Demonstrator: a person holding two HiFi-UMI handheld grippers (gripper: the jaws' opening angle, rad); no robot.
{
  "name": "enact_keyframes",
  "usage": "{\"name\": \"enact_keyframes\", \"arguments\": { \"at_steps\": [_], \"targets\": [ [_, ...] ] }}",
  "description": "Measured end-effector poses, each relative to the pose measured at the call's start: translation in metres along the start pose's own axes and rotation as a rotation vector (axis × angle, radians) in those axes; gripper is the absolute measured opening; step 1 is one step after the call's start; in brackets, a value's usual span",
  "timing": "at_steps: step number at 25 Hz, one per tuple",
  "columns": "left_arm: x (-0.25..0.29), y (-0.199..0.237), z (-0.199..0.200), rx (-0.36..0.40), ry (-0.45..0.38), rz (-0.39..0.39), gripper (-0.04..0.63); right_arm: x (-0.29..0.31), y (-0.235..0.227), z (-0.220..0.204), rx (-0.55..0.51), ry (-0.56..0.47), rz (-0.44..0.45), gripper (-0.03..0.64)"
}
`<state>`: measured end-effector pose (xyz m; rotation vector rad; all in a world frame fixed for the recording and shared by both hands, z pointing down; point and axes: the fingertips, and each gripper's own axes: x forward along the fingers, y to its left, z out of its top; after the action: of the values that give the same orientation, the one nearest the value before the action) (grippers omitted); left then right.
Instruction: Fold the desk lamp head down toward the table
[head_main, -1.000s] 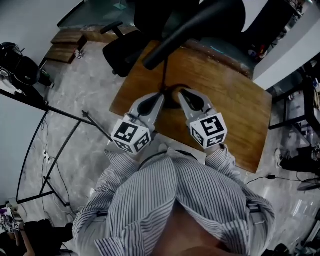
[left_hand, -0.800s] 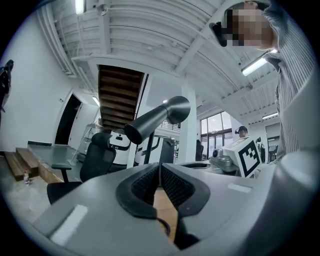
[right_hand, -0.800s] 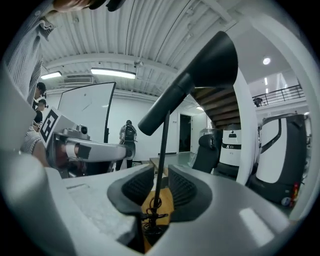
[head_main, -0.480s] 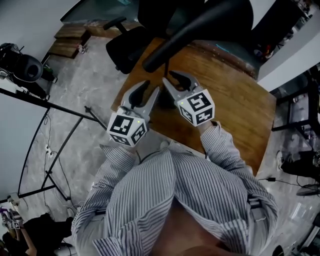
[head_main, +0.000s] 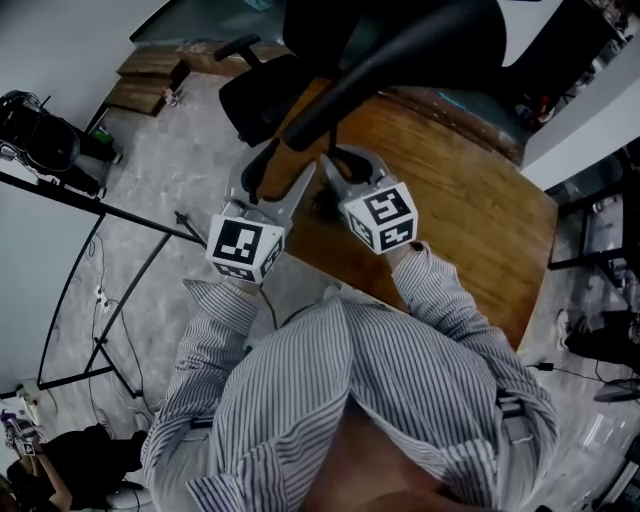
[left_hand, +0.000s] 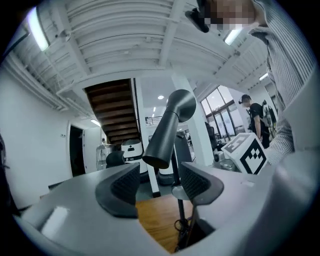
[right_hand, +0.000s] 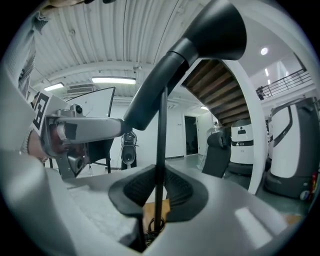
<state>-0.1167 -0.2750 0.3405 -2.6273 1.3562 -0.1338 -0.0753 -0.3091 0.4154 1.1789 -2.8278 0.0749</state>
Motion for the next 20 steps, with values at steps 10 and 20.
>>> {"name": "enact_keyframes", "arguments": {
  "at_steps": [10,20],
  "targets": [
    [0.028,0.010,0.018,0.225,0.011,-0.060,0.278,0.006,0.000,-0.002,0.036,0.006,0.031,0.049],
    [0.035,0.003,0.017,0.283,0.047,-0.135,0.232,0.007,-0.001,-0.003,0.044,0.007,0.029,0.049]
  ]
}}
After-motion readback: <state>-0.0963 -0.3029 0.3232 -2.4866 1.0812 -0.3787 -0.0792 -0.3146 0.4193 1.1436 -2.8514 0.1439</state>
